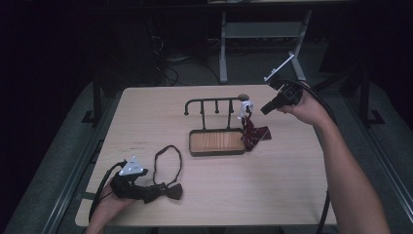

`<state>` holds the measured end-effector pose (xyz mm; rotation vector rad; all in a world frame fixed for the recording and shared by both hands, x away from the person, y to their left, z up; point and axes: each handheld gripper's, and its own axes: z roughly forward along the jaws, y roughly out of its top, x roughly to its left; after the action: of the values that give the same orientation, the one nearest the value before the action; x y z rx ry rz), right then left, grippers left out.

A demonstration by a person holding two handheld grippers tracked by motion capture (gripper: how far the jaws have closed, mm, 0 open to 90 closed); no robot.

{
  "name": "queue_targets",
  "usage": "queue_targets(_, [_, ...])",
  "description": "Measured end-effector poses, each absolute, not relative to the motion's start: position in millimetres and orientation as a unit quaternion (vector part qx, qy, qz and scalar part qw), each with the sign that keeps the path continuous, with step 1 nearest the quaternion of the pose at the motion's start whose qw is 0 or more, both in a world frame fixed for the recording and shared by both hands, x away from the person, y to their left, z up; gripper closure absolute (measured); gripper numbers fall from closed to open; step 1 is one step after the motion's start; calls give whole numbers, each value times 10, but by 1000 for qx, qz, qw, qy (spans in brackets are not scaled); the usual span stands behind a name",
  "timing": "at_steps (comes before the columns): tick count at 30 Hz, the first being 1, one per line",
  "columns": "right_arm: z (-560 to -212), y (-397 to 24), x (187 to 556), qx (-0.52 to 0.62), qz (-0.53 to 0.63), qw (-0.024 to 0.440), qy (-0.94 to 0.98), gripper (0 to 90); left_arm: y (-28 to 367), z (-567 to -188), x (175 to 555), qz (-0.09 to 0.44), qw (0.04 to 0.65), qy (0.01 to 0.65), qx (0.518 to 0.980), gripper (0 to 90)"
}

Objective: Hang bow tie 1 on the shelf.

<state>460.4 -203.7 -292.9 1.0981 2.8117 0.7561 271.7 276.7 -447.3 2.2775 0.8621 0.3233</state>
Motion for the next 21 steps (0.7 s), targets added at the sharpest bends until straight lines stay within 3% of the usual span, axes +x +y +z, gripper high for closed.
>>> queue_targets(21, [-3119, -2154, 4462, 351, 261, -6, 899, 696, 2758, -4475, 2715, 124, 333, 329, 875, 274])
